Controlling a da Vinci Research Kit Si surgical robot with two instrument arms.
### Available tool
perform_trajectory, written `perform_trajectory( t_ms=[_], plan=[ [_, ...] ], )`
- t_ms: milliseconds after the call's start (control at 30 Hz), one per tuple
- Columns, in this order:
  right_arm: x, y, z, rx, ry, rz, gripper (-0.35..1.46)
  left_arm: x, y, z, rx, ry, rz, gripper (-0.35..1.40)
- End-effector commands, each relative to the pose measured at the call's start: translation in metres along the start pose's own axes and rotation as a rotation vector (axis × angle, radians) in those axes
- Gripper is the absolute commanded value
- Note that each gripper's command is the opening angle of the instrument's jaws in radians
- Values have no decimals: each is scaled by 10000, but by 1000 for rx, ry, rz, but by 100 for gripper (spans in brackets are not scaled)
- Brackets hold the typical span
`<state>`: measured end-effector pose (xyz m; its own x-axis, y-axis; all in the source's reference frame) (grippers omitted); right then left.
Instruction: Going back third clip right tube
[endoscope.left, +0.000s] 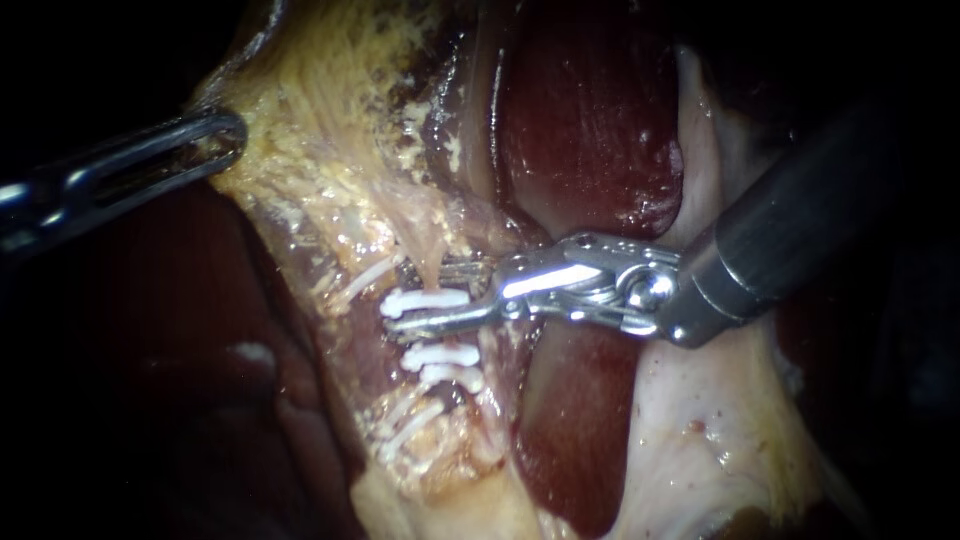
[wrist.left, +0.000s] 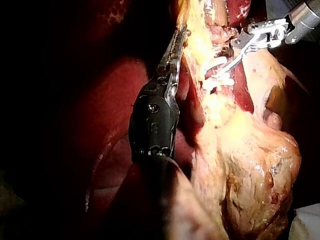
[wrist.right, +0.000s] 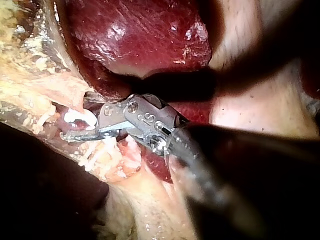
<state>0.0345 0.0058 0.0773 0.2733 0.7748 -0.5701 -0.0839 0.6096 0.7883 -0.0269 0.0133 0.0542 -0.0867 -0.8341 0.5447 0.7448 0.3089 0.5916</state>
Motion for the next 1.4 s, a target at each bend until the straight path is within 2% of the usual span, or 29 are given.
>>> perform_trajectory(
  t_ms=[33, 167, 333, 433, 667, 800, 933, 1033, 1200, 1400],
  plan=[
    [1, -3, 0, 6, 2, -5, 60, 0, 0, 0, 1, 0, 0, -35],
    [1, -7, 0, 15, 2, -11, 60, 0, 0, 0, 1, 0, 0, -35],
    [-2, -1, -9, 14, 2, -18, 60, 0, 1, -1, 1, 0, 0, -35],
    [-6, -1, -21, 14, 1, -55, 60, 0, 1, -2, 1, 0, 0, -35],
    [-8, -6, -65, 27, -7, -220, 60, -1, 0, -4, 1, 1, 0, -35],
    [-4, -13, -92, 43, -11, -317, 60, -1, 1, -4, 2, 1, 0, -35],
    [1, -26, -121, 57, -14, -379, 60, -1, 1, -4, 2, 1, 0, -35],
    [12, -36, -141, 59, -15, -419, 60, -1, 1, -4, 2, 1, 0, -35],
    [25, -47, -159, 63, -3, -438, 60, -1, 1, -4, 2, 1, 0, -35],
    [28, -50, -163, 66, 9, -460, 60, 6, 2, 2, 0, -3, 3, -35]
  ],
)
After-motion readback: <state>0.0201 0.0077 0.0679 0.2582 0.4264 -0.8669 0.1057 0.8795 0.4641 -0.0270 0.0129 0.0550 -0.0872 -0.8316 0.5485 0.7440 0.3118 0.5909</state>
